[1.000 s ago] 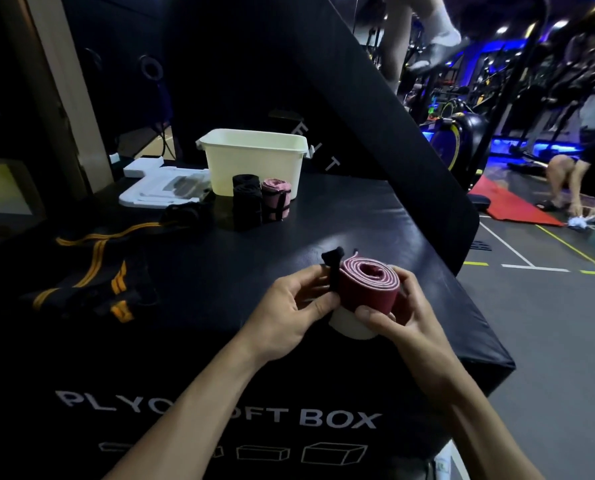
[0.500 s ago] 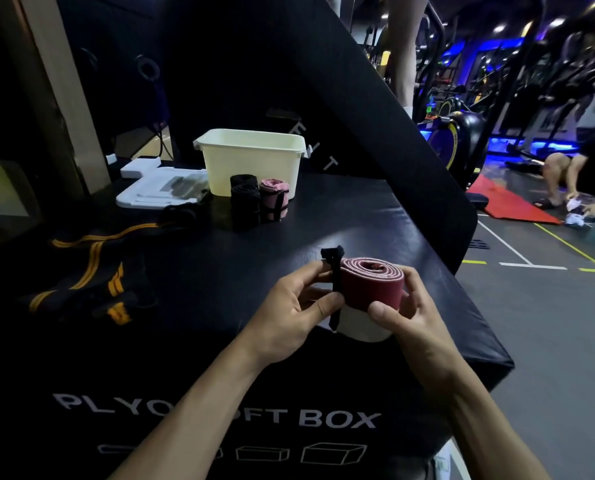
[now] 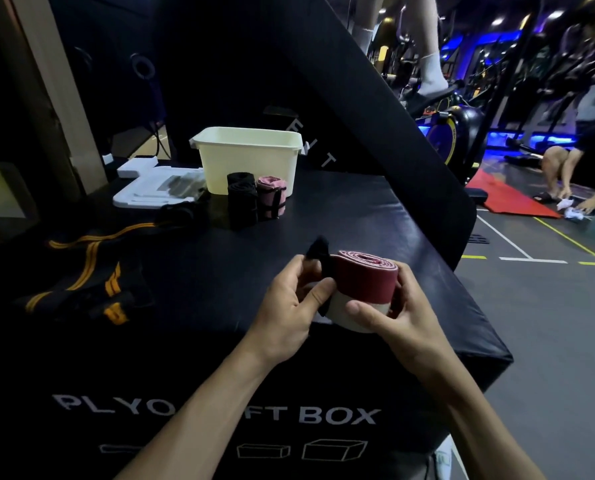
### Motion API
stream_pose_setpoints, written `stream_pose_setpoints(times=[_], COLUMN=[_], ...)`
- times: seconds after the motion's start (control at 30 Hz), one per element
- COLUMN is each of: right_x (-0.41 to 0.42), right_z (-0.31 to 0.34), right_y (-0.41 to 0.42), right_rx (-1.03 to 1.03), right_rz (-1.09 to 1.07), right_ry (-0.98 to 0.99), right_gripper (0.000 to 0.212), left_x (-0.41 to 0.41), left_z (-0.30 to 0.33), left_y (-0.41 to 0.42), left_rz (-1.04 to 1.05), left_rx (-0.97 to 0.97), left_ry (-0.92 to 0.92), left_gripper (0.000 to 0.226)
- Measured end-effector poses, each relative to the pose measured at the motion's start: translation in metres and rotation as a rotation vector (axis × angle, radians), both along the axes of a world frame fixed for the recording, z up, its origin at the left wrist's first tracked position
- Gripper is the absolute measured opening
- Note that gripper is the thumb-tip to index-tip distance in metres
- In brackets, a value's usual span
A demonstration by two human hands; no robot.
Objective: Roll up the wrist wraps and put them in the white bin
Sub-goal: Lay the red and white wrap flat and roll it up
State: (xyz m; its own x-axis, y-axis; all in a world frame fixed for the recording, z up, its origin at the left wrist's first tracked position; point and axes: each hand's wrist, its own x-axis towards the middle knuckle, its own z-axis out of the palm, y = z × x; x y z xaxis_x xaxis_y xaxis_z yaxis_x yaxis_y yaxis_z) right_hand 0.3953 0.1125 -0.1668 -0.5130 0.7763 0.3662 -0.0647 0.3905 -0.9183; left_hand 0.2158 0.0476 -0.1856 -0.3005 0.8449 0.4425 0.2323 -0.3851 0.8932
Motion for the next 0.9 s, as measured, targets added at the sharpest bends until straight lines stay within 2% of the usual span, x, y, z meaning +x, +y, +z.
stream_pose_setpoints(times=[0.13, 0.23, 0.33, 0.43, 0.5, 0.57, 0.63, 0.7, 0.9], right_x=[-0.001, -0.001, 0.003, 0.004, 0.004, 0.004, 0.007, 0.010, 0.018], right_z=[-0.001, -0.002, -0.003, -0.003, -0.003, -0.003, -0.003, 0.000, 0.005], right_y=[0.002, 0.004, 0.006, 0.008, 0.007, 0.007, 0.008, 0.008, 0.007], right_rx=[-0.033, -0.082, -0.049, -0.047, -0.052, -0.069, -0.097, -0.138, -0.239], right_rz=[-0.032, -0.013, -0.045, -0.042, -0.032, -0.019, 0.014, 0.052, 0.148], right_ry=[0.003, 0.043, -0.002, -0.017, -0.019, -0.023, -0.028, -0.015, 0.015], right_gripper=[0.090, 0.073, 0.056, 0.050, 0.051, 0.050, 0.048, 0.043, 0.035], left_x=[0.004, 0.004, 0.001, -0.001, -0.007, -0.017, -0.023, -0.027, -0.038], left_z=[-0.001, 0.001, 0.004, 0.010, 0.011, 0.010, 0.011, 0.016, 0.032], left_y=[0.003, 0.005, 0.003, -0.001, 0.002, 0.004, 0.003, -0.002, -0.015], left_rz=[0.062, 0.021, -0.109, -0.028, 0.091, 0.168, 0.160, 0.071, -0.226], left_rx=[0.009, -0.010, -0.163, -0.226, -0.156, -0.082, -0.083, -0.104, -0.199], left_ry=[-0.001, -0.073, -0.235, -0.340, -0.240, -0.045, 0.045, -0.016, -0.459], left_gripper=[0.023, 0.011, 0.037, 0.060, 0.058, 0.036, 0.018, 0.002, 0.011])
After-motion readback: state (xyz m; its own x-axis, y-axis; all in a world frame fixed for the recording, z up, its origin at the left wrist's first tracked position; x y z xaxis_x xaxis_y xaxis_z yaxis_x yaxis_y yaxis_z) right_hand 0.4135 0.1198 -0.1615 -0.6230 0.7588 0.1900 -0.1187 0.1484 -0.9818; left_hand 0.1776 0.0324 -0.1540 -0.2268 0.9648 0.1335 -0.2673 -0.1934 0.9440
